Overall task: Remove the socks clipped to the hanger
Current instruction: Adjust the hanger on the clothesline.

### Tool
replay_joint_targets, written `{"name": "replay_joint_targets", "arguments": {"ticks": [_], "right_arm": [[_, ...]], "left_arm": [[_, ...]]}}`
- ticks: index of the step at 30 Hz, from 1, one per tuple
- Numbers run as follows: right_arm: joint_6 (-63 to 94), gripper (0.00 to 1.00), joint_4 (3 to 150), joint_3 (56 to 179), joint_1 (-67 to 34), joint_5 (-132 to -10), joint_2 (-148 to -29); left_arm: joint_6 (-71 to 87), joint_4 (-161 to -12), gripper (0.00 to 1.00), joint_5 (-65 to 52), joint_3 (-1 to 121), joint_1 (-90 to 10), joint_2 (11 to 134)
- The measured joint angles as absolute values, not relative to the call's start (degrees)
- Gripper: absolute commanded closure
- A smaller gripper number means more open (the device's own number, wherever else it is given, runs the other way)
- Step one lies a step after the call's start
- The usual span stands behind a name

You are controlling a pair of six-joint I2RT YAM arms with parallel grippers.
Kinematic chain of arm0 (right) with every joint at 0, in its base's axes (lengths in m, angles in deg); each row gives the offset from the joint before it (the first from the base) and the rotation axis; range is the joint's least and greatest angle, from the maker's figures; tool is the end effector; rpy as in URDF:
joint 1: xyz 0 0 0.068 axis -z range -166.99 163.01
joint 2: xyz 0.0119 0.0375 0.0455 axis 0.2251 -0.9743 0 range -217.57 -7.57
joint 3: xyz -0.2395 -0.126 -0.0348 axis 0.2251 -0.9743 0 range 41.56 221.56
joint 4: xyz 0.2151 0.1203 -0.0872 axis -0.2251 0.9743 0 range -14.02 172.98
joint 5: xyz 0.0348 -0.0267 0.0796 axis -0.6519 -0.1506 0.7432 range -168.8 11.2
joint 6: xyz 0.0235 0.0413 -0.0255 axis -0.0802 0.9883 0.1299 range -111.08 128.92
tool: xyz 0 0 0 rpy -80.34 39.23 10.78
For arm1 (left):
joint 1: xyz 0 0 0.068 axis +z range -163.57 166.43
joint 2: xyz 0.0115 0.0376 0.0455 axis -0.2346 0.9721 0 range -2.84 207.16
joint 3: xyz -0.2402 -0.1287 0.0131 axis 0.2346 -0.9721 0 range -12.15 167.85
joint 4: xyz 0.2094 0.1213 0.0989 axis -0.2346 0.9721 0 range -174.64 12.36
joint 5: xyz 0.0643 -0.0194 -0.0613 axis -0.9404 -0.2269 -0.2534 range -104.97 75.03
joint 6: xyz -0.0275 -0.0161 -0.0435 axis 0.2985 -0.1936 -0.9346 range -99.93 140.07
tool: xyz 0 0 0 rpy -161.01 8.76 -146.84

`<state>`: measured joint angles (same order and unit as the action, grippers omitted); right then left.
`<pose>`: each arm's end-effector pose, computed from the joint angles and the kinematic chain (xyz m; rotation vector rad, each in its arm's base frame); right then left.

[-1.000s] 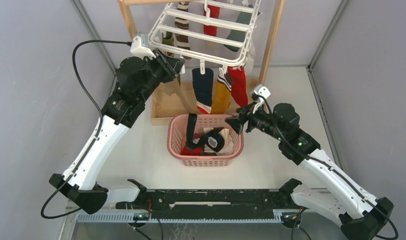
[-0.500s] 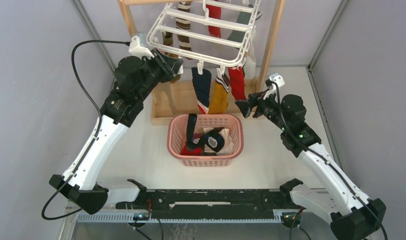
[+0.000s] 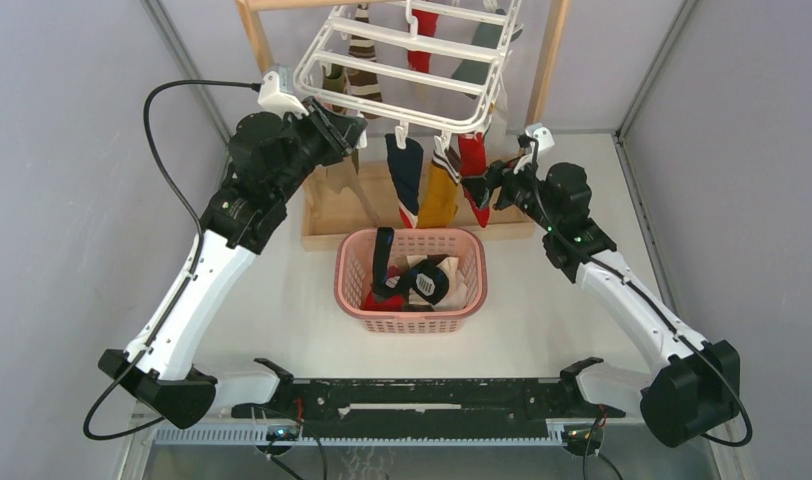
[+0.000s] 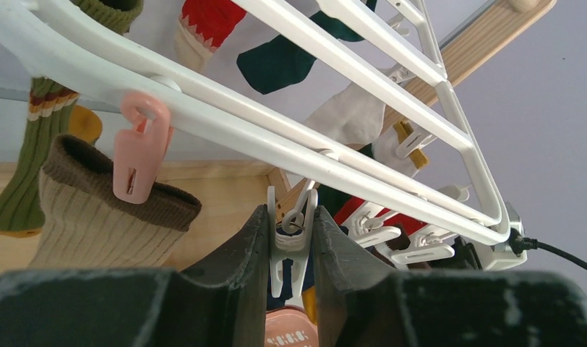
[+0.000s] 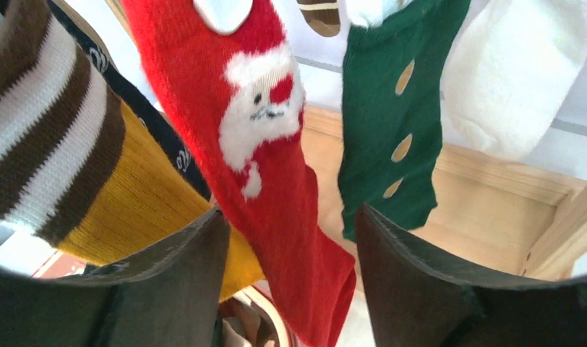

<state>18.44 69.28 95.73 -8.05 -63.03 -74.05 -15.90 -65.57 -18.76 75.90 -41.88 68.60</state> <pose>0.2527 0.1077 0.3514 -0.3812 1.6609 0.6301 0.2325 -0.1227 0.4867 -0.1647 1.6670 -0.8064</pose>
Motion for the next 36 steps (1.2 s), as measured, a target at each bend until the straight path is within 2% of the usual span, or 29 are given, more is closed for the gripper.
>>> {"name": "replay_joint_targets", "arguments": {"ticks": [2, 4, 5, 6, 11, 19, 36], "right_arm": [[18.51, 0.49, 68.47, 96.39, -7.81, -62.27, -74.79], [18.86, 0.74, 67.66, 96.93, -7.39, -61.74, -75.27], [19.29, 0.81, 67.34, 97.33, -7.06, -61.41, -75.56], [19.55, 0.83, 66.92, 97.61, -6.8, -60.93, -75.82], [20.21, 0.87, 66.64, 98.31, -6.17, -60.04, -76.41], [20.21, 1.0, 67.95, 98.31, -6.15, -59.36, -75.86], [19.42, 1.0, 72.32, 98.18, -9.16, -60.5, -66.64]], "left_arm": [[-15.9, -65.52, 0.64, -18.74, 75.9, -41.88, 68.6], [-15.83, -65.15, 0.54, -18.69, 75.9, -41.86, 68.6], [-15.64, -64.69, 0.5, -18.61, 75.9, -41.84, 68.6], [-15.46, -63.75, 0.47, -18.63, 75.9, -41.79, 68.56], [-14.87, -60.3, 0.43, -18.65, 75.68, -41.53, 68.38], [-14.83, -58.18, 0.42, -18.34, 73.65, -41.49, 65.94], [-14.83, -56.5, 0.43, -17.69, 69.23, -41.79, 59.44]]}}
